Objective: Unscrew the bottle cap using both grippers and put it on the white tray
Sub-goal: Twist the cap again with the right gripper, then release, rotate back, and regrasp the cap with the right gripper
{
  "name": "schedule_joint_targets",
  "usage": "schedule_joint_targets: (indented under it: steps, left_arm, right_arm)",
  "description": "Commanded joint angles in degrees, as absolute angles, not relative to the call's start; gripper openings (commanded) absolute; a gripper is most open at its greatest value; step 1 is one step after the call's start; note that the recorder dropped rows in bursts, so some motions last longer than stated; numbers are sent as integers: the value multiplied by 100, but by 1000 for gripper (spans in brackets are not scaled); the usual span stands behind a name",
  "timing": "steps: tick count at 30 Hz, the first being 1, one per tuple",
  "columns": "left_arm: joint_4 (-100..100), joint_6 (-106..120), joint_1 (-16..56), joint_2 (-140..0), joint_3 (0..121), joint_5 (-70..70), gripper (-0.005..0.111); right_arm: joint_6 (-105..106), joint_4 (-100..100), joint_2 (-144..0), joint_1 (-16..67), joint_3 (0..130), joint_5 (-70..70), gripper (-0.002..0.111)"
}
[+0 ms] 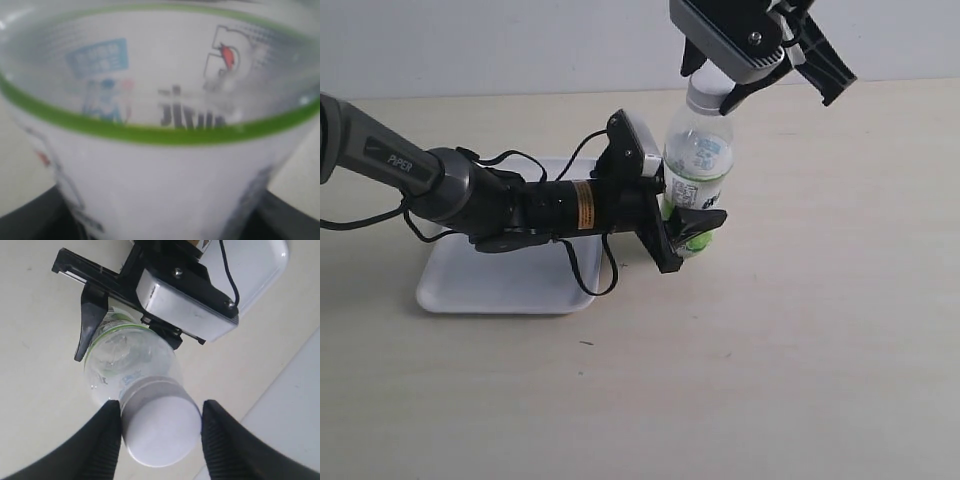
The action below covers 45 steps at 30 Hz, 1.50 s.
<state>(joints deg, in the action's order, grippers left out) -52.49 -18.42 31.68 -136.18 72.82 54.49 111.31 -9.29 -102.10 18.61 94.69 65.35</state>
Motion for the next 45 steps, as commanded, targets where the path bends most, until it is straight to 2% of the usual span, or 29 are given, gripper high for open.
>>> schedule_joint_targets:
  steps: [1, 4, 6, 17, 20, 26, 33, 37, 45]
  left_arm:
    - [-5538, -1689, 3191, -13624, 7252, 5212, 0]
    - [-5538, -1689, 3191, -13624, 7252, 5212, 0]
    - [-5538, -1689, 3191, -13624, 7252, 5212, 0]
    - [-5513, -1678, 3191, -13624, 7252, 5212, 0]
    - [-5513, -1678, 3191, -13624, 7252, 5212, 0]
    - [-5515, -1667, 3191, -13624, 7252, 5212, 0]
    - [-5515, -1667, 3191, -13624, 7252, 5212, 0]
    - [-5515, -1667, 3191, -13624, 7252, 5212, 0]
    - [-5539, -1667, 3191, -13624, 7252, 5198, 0]
  right_arm:
    - [11283, -923, -10183, 1869, 9468, 6202, 0]
    - [11219, -923, -10183, 1869, 9468, 6202, 1]
    - [11037, -923, -10183, 1869, 9468, 6202, 7]
    - [10041, -908, -10183, 1869, 9468, 6202, 67]
    - [8910, -987, -10183, 1869, 9468, 6135, 76]
    - [5477, -1359, -10183, 1869, 9468, 6125, 76]
    - [2538, -1448, -10183, 1869, 9468, 6154, 76]
    - [1543, -1448, -10183, 1869, 9468, 6387, 76]
    - [1036, -1382, -10183, 1869, 9468, 6788, 76]
